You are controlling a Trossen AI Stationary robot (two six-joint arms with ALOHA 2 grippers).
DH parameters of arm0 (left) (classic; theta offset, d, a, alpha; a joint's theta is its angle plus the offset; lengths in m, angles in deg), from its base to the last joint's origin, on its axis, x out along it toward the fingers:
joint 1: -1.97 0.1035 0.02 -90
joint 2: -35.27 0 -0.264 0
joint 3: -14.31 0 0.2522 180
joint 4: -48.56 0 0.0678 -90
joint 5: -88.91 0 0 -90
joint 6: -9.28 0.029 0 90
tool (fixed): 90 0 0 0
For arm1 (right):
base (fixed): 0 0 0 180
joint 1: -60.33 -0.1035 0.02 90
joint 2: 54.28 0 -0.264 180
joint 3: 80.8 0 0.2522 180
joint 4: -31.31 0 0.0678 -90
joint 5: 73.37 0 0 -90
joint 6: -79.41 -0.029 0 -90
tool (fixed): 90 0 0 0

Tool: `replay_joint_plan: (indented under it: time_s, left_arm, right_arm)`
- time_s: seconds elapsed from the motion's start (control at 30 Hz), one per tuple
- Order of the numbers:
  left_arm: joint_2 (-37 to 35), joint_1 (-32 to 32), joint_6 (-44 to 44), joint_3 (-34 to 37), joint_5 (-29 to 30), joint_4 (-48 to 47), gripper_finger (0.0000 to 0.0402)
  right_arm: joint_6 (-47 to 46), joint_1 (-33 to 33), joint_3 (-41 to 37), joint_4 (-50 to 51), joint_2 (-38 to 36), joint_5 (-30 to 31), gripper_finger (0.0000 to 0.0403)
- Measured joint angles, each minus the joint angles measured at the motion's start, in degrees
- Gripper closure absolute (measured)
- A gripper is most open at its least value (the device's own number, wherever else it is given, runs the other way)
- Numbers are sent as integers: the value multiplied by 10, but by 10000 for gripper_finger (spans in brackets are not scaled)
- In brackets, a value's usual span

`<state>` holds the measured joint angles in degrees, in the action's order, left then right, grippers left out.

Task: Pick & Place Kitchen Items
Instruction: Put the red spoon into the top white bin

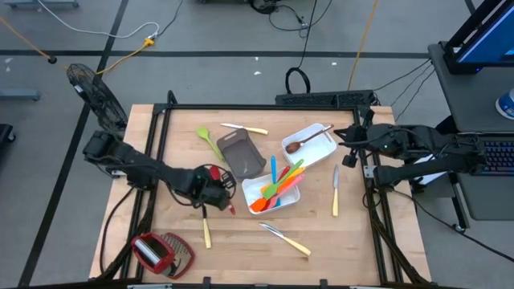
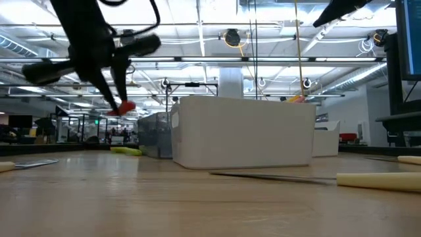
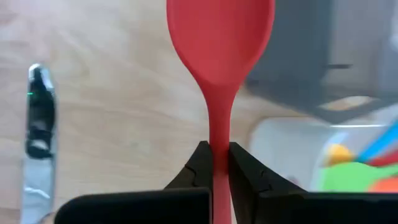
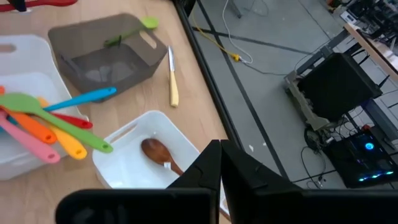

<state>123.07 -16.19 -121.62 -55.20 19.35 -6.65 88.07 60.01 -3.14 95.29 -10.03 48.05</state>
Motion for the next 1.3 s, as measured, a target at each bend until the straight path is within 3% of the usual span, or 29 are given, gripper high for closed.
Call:
replay_joint_plan:
  time_s: [0.2,0.43,0.87,1.0,1.3]
  left_arm:
    - [-71,0,67,-1,45,11,390]
    - [-107,35,185,-1,86,96,390]
    - [-101,156,492,-2,67,415,390]
    - [-101,179,558,-2,68,486,390]
    - [-100,218,703,-2,107,596,390]
  right_arm:
    - [0,0,0,-27,0,0,399]
    - [0,0,0,-29,0,0,399]
    - [-1,0,0,-29,1,0,399]
    - [-41,0,0,-59,5,-2,399]
    - [-42,15,-23,-281,61,-139,372]
